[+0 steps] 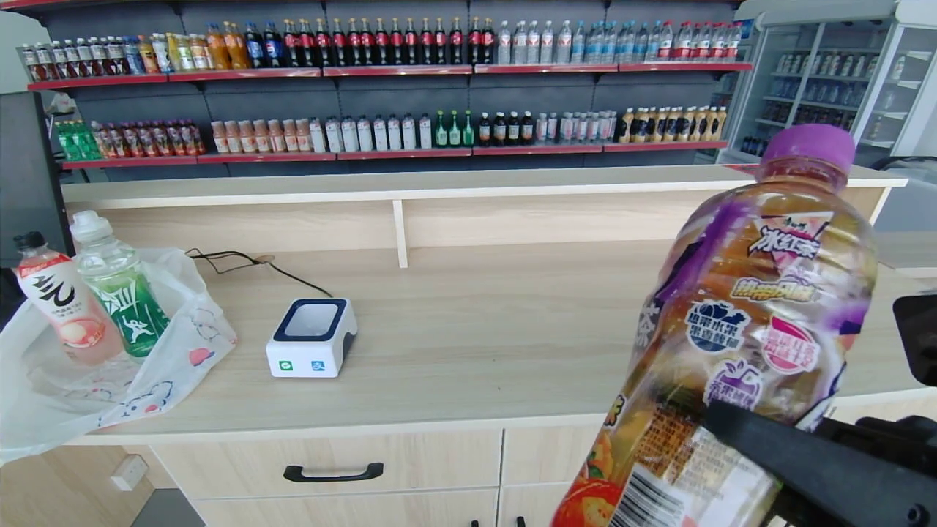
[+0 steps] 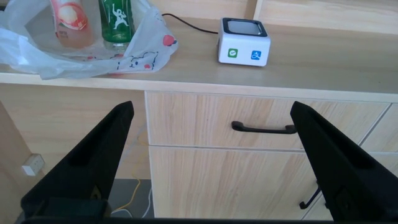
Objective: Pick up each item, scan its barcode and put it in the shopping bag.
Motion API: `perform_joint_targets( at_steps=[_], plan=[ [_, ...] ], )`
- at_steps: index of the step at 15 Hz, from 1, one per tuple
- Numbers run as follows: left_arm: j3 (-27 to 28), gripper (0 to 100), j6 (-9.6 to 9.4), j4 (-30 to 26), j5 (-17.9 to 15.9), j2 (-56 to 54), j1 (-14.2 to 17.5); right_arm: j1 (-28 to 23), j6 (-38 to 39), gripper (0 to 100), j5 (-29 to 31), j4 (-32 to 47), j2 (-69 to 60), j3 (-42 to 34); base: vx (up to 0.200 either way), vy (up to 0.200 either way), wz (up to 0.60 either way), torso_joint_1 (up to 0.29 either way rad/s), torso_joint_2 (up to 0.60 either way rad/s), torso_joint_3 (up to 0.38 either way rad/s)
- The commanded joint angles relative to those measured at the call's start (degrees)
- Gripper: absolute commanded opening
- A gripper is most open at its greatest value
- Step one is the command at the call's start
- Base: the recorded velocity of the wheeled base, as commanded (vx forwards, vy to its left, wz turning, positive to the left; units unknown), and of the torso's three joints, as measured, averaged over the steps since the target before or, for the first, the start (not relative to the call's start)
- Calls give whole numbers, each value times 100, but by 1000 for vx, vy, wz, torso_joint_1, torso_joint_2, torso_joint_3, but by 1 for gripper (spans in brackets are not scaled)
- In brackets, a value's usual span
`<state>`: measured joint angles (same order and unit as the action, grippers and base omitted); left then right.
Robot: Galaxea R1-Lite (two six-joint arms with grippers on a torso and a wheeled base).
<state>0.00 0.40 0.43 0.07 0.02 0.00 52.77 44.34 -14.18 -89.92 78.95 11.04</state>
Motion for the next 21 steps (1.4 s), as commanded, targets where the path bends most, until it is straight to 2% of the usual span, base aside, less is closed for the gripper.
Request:
perform_joint_targets(
  at_steps=[1,2,5,8,10,11,16,21],
  plan=[
    [0,100,-5,1,1,-2,0,-39,-769,0,20,-8,358,73,0,0,0,0,0,0],
    [0,100,-5,1,1,-2,0,-136,-1340,0,38,-8,587,64,0,0,0,0,0,0],
    [0,100,-23,1,1,-2,0,-637,-2254,0,73,-8,1061,240,0,0,0,0,0,0],
    [0,100,-23,1,1,-2,0,-1981,-3889,0,258,-8,1747,627,0,0,0,0,0,0],
    [0,100,-14,1,1,-2,0,-2755,-4829,0,442,-8,1765,820,0,0,0,0,0,0],
    [0,100,-14,1,1,-2,0,-2843,-5075,0,469,-8,1694,812,0,0,0,0,0,0],
    [0,100,-14,1,1,-2,0,-2869,-5049,0,679,-8,1659,381,0,0,0,0,0,0],
    [0,100,-5,1,1,-2,0,-2922,-5049,0,671,-8,1800,495,0,200,0,2,0,2]
  ],
)
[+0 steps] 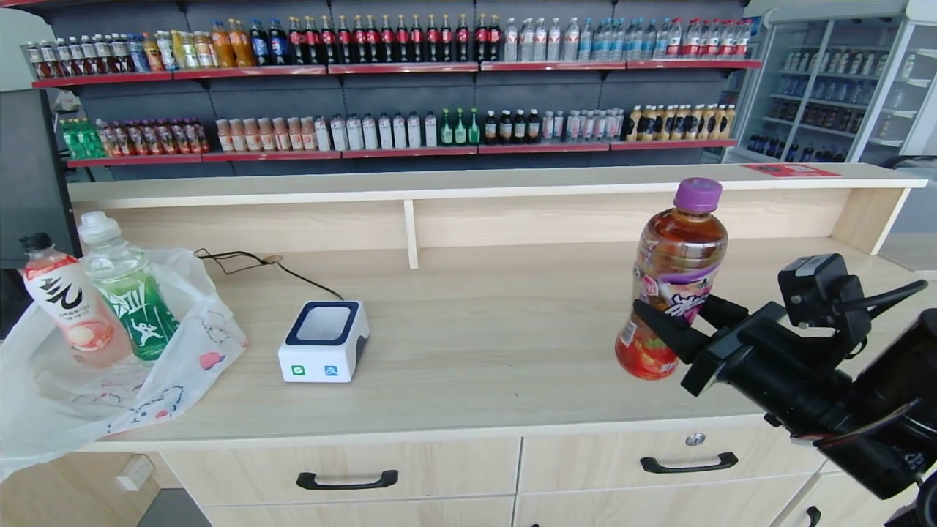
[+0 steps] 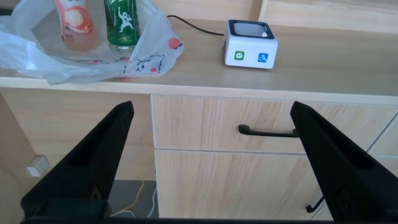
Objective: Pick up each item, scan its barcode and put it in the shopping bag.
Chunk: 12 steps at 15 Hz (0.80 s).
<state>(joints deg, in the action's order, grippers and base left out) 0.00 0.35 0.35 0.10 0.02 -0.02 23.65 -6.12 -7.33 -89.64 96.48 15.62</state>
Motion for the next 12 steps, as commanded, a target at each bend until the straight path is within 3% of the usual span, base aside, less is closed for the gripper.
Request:
perform_joint_targets(
  at_steps=[1,12],
  plan=[
    [0,100,0,9,-1,-2,2,-71,-3,0,-14,-36,55,100,0,200,0,12,12,2],
    [0,100,26,9,-1,-2,2,-106,6,0,-14,-36,91,170,0,200,0,1,4,2]
  ],
)
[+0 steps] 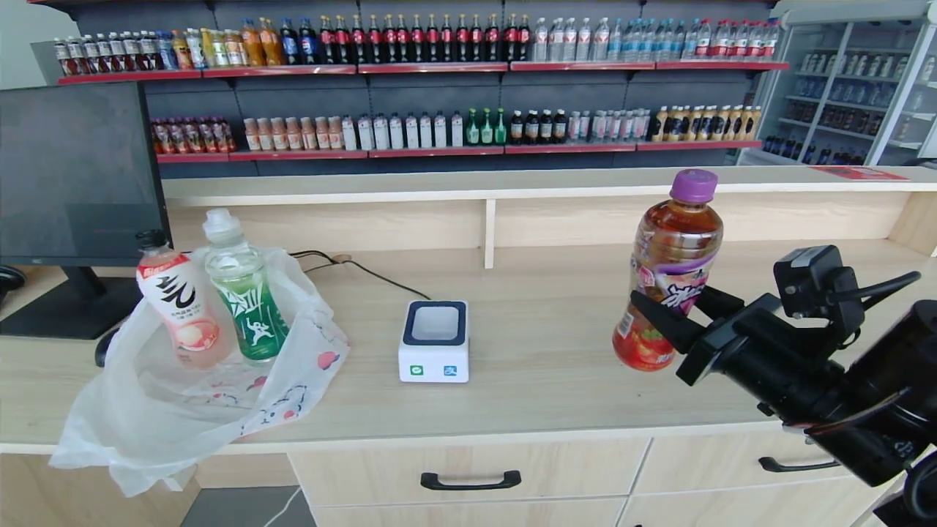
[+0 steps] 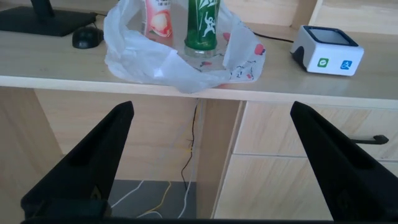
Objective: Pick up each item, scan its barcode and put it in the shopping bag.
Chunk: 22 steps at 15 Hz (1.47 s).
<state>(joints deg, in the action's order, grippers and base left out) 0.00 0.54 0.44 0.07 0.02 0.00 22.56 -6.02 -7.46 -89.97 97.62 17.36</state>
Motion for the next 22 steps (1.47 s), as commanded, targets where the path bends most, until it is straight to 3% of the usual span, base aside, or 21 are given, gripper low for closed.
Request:
perform_joint_targets(
  at_steps=[1,18,22],
  plan=[
    [0,100,8,0,1,-2,0,2,-4,0,-1,-3,-42,-31,0,200,0,2,7,2],
    [0,100,-1,0,1,-2,0,213,-162,0,-10,-3,-235,-198,0,200,0,2,5,2],
    [0,100,-1,0,1,-2,0,169,-672,0,-397,-3,2,92,0,0,0,0,0,0]
  ],
)
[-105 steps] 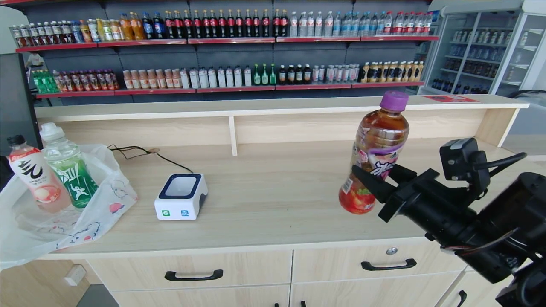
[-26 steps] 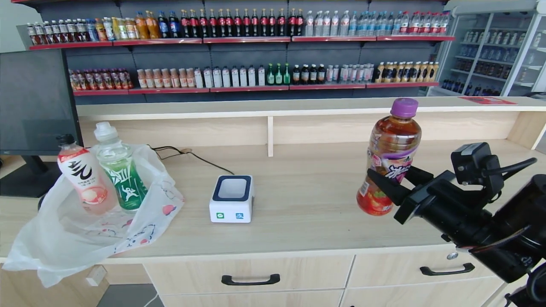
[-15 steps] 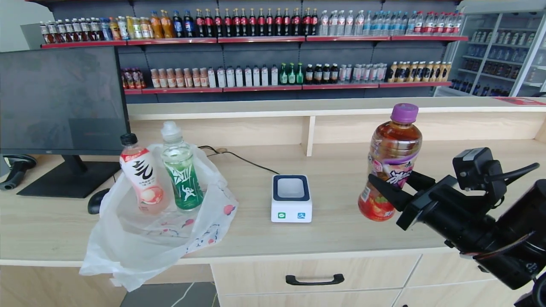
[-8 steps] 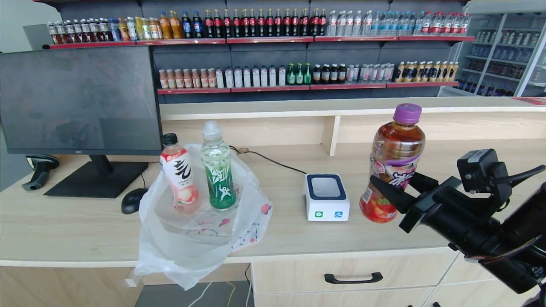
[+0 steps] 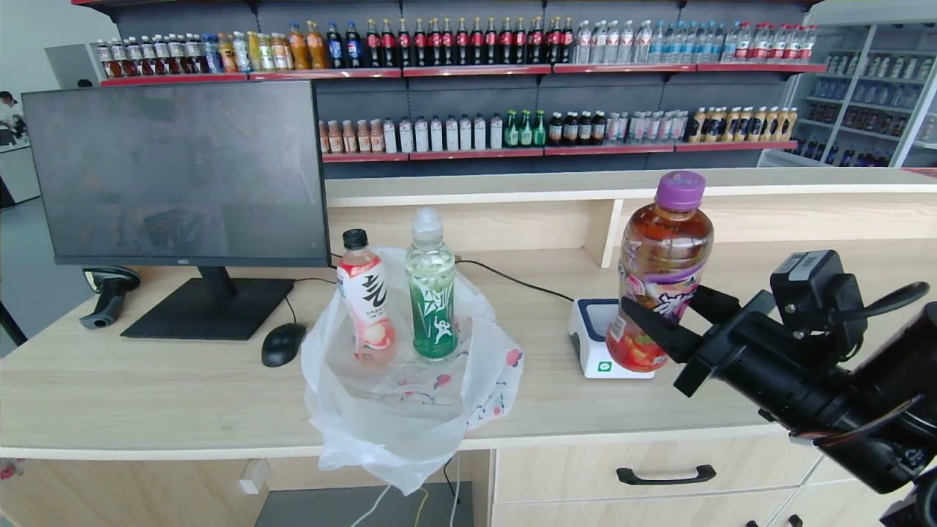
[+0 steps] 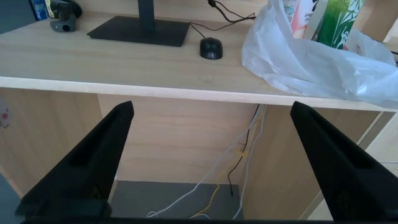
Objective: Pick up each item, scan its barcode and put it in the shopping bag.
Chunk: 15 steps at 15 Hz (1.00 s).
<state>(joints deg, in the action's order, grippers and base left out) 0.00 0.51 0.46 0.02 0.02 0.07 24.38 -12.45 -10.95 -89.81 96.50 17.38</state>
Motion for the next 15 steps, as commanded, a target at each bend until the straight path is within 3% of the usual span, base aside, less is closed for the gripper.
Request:
perform_joint_targets(
  at_steps=[1,4,6,10,15],
  plan=[
    [0,100,2,-2,6,-2,-7,-171,-416,0,-479,-19,238,309,0,0,0,0,0,0],
    [0,100,2,-2,6,-2,-7,-399,-1752,0,-1296,-19,563,881,0,0,0,0,0,0],
    [0,100,2,-2,6,-2,-7,-214,-2640,0,-1287,-19,870,951,0,0,0,0,0,0],
    [0,100,2,-2,6,-2,-7,-346,-4345,0,-1313,-19,1257,1320,0,0,0,0,0,0],
    [0,100,-34,-2,6,-2,-7,-891,-5576,0,-2131,-19,1398,1311,0,0,0,0,0,0]
  ],
)
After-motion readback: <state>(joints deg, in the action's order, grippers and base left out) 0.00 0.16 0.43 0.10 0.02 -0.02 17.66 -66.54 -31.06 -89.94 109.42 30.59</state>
